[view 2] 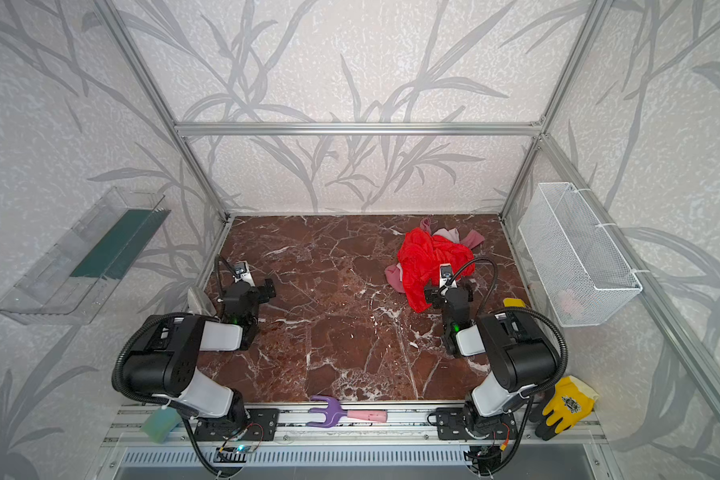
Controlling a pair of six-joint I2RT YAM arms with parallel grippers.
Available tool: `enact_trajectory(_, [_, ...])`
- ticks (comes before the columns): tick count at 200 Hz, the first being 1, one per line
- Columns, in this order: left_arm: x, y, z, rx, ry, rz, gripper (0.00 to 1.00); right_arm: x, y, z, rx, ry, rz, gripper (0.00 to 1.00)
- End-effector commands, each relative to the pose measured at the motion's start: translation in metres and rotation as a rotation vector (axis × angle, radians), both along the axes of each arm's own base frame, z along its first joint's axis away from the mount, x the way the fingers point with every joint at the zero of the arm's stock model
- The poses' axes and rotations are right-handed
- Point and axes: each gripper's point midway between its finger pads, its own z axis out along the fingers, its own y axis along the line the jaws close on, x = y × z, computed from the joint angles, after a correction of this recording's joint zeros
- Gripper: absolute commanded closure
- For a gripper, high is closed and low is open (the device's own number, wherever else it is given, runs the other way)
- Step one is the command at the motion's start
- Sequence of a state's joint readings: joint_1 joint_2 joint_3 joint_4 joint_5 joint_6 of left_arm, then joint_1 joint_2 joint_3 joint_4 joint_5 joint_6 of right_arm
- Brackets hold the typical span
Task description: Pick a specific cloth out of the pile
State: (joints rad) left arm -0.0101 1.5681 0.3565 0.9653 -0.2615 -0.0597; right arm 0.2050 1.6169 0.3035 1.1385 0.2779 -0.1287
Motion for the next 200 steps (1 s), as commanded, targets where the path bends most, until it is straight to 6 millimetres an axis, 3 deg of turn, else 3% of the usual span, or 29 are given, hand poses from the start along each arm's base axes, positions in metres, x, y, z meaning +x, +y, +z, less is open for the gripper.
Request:
enact_trajectory(1, [0.0022,0.004,0.0051,0.013,-0.019,0.013,0.01,0.0027,0.0008,0.0062,0.0,-0.021,-0.002,0.01])
enact_trajectory(155, [0.0023,0.004,0.0051,0.013,-0.019,0.013,0.01,0.0026,0.0012,0.0054,0.0,-0.019,-0.001,0.01])
enact_trajectory(184, [0.0022,0.0044,0.0048,0.013,-0.018,0.014,0.01,0.0103,-0.003,0.001,0.054,0.036,0.02,0.01])
enact_trajectory(200, [-0.0015,0.0087,0.0107,0.026,-0.038,0.054,0.1,0.0075,-0.0045,0.0071,0.038,0.012,-0.001,0.01])
